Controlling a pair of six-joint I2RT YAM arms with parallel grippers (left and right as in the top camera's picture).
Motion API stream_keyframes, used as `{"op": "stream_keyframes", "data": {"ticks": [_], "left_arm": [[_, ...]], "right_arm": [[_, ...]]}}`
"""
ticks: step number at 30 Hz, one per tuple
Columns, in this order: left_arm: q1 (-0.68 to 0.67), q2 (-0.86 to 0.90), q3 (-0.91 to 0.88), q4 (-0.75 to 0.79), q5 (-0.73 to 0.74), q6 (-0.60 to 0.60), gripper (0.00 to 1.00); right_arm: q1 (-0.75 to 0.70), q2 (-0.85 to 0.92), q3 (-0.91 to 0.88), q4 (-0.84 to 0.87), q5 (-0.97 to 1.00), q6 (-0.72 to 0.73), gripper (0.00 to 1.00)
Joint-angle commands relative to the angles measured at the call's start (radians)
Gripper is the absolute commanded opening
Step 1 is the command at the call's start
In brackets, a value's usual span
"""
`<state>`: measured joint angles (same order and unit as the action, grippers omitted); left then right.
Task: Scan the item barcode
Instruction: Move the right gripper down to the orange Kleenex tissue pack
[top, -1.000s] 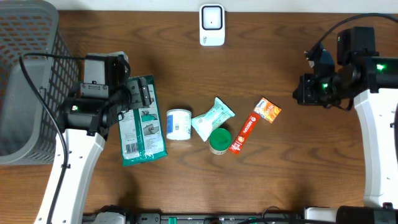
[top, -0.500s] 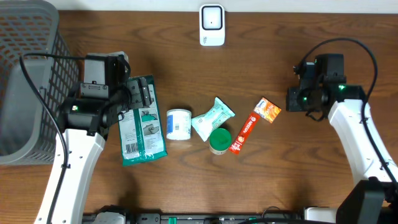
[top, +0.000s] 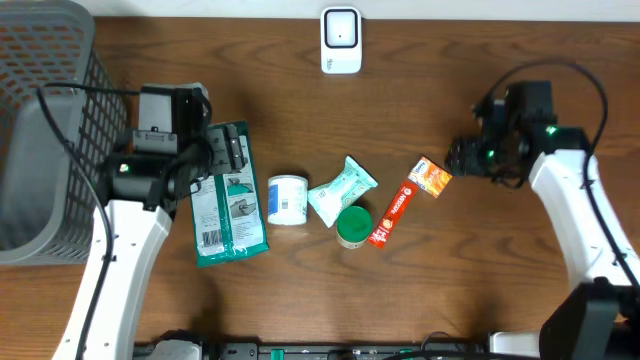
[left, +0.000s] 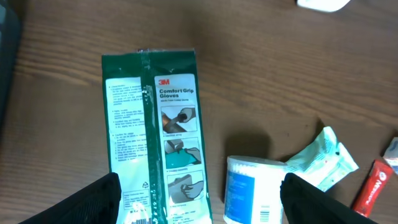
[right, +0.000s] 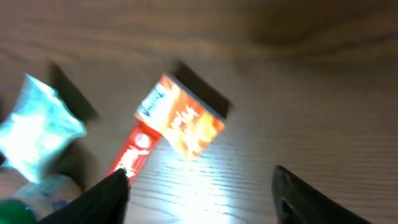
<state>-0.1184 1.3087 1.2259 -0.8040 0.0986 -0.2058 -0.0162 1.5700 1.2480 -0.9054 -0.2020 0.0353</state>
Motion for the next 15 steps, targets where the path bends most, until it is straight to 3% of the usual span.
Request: {"op": "stream_keyframes", "data": {"ticks": [1,5,11,15], "left_arm": [[-0.001,0.040,0.022,-0.006,-0.002,0.006,0.81],[-0.001,0.049,0.022,0.003,-0.005,0.006,0.81],[-0.001,0.049,0.022,0.000,-0.004,0.006,0.82],[-0.001,0.049,0.022,-0.001,-0.005,0.006,0.82]], "right_arm": [[0.008,0.012,0.074,-0.058,-0.104,-0.070,0.83],[-0.012,0.079,0.079,-0.097,-0.148,-0.085,0.84],[-0.050,0.251,0.079,-0.050,-0.146,-0.110,0.69],[-0.050,0.330,0.079,0.016,-0.146,-0.130,0.67]]}}
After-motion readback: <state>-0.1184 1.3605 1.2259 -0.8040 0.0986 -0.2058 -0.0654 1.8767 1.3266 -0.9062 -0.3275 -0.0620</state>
